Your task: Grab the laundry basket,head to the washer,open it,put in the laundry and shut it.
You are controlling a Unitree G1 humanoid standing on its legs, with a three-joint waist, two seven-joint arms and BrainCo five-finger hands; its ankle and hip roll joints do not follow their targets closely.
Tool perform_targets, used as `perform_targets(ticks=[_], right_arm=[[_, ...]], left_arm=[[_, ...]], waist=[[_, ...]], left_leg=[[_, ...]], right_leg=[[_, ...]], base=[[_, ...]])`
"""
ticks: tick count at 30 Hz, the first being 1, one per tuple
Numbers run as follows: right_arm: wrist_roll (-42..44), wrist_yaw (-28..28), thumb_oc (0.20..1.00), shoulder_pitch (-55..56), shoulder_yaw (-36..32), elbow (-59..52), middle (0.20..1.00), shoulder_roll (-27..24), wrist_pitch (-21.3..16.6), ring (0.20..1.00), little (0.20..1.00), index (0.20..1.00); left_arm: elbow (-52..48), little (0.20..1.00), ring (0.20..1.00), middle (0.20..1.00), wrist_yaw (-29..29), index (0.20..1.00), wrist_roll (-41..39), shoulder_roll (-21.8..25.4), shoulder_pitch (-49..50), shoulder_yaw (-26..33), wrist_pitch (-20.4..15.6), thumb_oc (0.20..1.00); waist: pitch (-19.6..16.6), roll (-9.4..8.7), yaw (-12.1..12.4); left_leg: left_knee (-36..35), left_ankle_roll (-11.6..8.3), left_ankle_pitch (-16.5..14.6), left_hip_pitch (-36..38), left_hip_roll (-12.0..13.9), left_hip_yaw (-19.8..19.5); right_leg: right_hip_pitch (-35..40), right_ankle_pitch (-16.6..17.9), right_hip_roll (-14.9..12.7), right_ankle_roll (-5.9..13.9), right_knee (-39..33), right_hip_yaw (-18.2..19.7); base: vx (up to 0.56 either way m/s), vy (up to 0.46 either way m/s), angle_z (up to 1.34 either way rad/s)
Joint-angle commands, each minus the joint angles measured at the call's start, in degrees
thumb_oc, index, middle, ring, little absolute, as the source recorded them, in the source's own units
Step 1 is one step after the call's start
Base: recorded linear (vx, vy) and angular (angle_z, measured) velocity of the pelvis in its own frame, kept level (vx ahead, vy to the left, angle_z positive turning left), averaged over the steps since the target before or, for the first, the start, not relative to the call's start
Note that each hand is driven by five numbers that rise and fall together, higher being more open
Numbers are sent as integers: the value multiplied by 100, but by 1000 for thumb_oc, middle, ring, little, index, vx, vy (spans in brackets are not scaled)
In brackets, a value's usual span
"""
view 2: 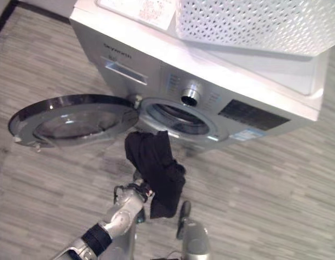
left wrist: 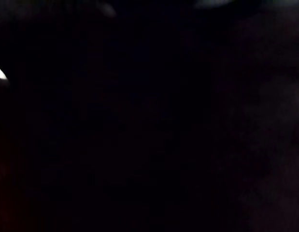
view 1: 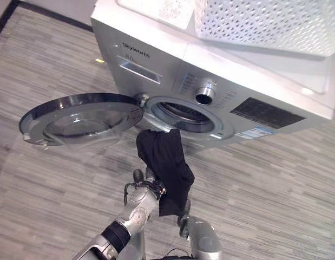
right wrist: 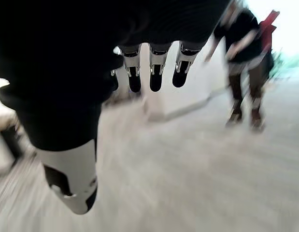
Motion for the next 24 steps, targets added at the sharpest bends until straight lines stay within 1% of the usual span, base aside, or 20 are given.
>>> perform_targets(ticks=[1,6,7,9,10,13,15,18,22,23,24], right_arm=[[223,-46,1000,278,434,176,1000,154,-32,1000,1000,1000],[181,-41,1000,267,649,111,1000,302,-16,1000,1000,1000],[135,5,1000,290,798,75,1000,436,-1,1000,1000,1000],[221,65,1000,244,998,-35,1000,655,-86,1000,1000,1000],[224,61,1000,237,1001,-39,1000,660,-88,1000,1000,1000],[328,87,1000,77,1286,-176,1000,815,-158,1000,1000,1000],[391,78,1000,-42,1463,-303,1000,870,-234,1000,1000,1000],[490,86,1000,-78,1660,-545,1000,900,-362,1000,1000,1000],[661,176,1000,-43,1797,-739,1000,915,-530,1000,1000,1000],[664,176,1000,-52,1801,-740,1000,911,-534,1000,1000,1000],[659,-77,1000,-45,1896,-812,1000,913,-704,1000,1000,1000]], left_arm=[[-730,200,200,200,-177,200,4,-182,-241,-40,-221,200],[-693,200,200,200,-71,200,-54,-248,-322,-66,-263,200],[-693,200,200,200,-19,200,-81,-313,-417,-93,-305,200],[-668,200,200,200,55,200,-151,-417,-575,-108,-381,200],[-658,200,200,200,55,200,-153,-416,-587,-103,-384,200],[-555,200,200,200,174,200,-228,-541,-847,-96,-471,200],[-404,200,200,200,252,200,-281,-634,-1069,-57,-545,200],[-67,200,200,200,380,200,-416,-849,-1418,85,-671,200],[302,200,200,200,567,200,-577,-1133,-1926,459,-865,200],[314,200,200,200,565,200,-578,-1137,-1945,470,-867,200],[219,200,200,200,629,200,-601,-1240,-1895,431,-912,200]], waist=[[109,-108,108],[191,-58,105],[260,-33,110],[339,-8,92],[335,-13,92],[442,-19,65],[513,-64,40],[527,-163,-13],[529,-308,-152],[528,-305,-160],[529,-273,-150]], left_leg=[[443,-151,-1040,75,5,-228],[415,-165,-985,-11,-7,-240],[435,-163,-970,-93,-17,-257],[458,-160,-957,-209,-21,-240],[463,-159,-958,-224,-21,-236],[530,-170,-944,-421,6,-164],[573,-164,-941,-578,37,-103],[643,-157,-935,-867,104,-38],[683,-180,-895,-1220,172,-37],[688,-180,-892,-1235,173,-39],[676,-201,-837,-1405,175,-95]], right_leg=[[-455,-41,16,-486,164,-320],[-560,-59,13,-497,254,-362],[-652,-60,11,-505,330,-383],[-810,-66,6,-511,420,-381],[-831,-71,3,-511,434,-375],[-1092,-34,8,-513,522,-330],[-1304,34,36,-496,558,-281],[-1675,76,79,-511,657,-198],[-2091,96,148,-536,751,-180],[-2105,96,148,-538,756,-181],[-2267,92,186,-550,756,-230]], base=[[-1,-24,8],[1,-25,9],[-10,-30,8],[-11,-20,12],[-14,1,8],[-30,4,-3],[-57,4,-12],[-43,-27,-28],[-23,-59,-18],[-22,-77,-6],[-17,-66,-11]])
